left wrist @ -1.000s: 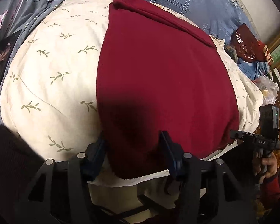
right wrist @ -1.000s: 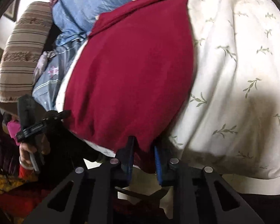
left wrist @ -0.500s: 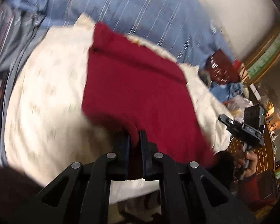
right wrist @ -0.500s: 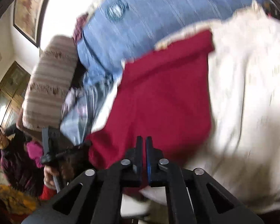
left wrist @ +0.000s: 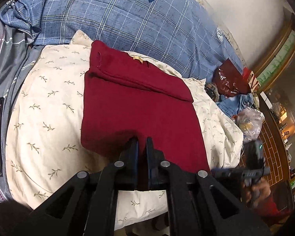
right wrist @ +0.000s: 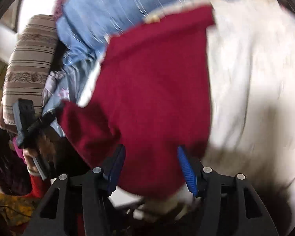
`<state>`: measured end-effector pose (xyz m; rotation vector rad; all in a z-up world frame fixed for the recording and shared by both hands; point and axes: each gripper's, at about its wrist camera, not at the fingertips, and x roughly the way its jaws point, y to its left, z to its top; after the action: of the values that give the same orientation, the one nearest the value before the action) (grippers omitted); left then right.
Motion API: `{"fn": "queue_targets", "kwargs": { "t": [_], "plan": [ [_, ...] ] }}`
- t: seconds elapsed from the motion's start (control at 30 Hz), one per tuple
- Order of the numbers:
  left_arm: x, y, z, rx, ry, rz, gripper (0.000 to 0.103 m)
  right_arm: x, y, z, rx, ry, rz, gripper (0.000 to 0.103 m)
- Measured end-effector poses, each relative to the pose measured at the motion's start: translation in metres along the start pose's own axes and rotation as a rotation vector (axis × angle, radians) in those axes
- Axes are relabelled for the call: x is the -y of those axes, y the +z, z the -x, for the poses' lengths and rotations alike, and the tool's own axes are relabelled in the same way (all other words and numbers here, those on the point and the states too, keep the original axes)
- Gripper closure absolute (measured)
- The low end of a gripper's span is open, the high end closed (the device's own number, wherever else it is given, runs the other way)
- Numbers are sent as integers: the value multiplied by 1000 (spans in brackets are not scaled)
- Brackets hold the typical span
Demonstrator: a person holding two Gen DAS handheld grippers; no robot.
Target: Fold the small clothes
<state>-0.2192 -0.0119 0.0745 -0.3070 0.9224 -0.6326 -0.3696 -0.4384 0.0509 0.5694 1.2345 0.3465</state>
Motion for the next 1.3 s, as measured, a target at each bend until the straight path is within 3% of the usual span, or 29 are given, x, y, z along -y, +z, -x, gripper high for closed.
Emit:
{"fn": "queue_targets", "kwargs": {
  "t": [0.13,0.27,0.33,0.5,0.63,0.67,0.7,0.73,0.8,0.93,1.03,1.3],
  "plan": [
    [4,0,0,-4,0,-17,99,21,-25,-11,-40,9,-80,45],
    [6,0,0,-7,13,-18,99,36,-43,-19,-23,162,-169,45],
    [5,1,1,-5,18,-13,99,44,-48,-27,-17,184,-220,42],
    [4,-4,0,-9,34,-12,99,42,-44,-32,92,270,-236,41],
    [-2,-10,0,-9,42,5,99,49,-45,-43,101,262,-282,42],
    [-4,-12,0,-12,46,12,99,49,-44,-41,100,264,-278,45],
    [-6,-14,-1,-16,48,18,99,47,-43,-38,109,272,-265,64],
    [-7,-15,-1,-19,49,25,99,43,-41,-34,120,280,-239,96],
    [-7,-13,1,-15,47,28,99,29,-34,-21,146,298,-176,95],
    [1,12,12,50,31,3,98,-3,7,23,276,343,-47,95],
    [3,46,9,104,23,3,98,-18,63,45,404,308,28,95],
    [-25,146,-59,170,121,57,98,-17,208,12,486,205,13,95]
  ]
}}
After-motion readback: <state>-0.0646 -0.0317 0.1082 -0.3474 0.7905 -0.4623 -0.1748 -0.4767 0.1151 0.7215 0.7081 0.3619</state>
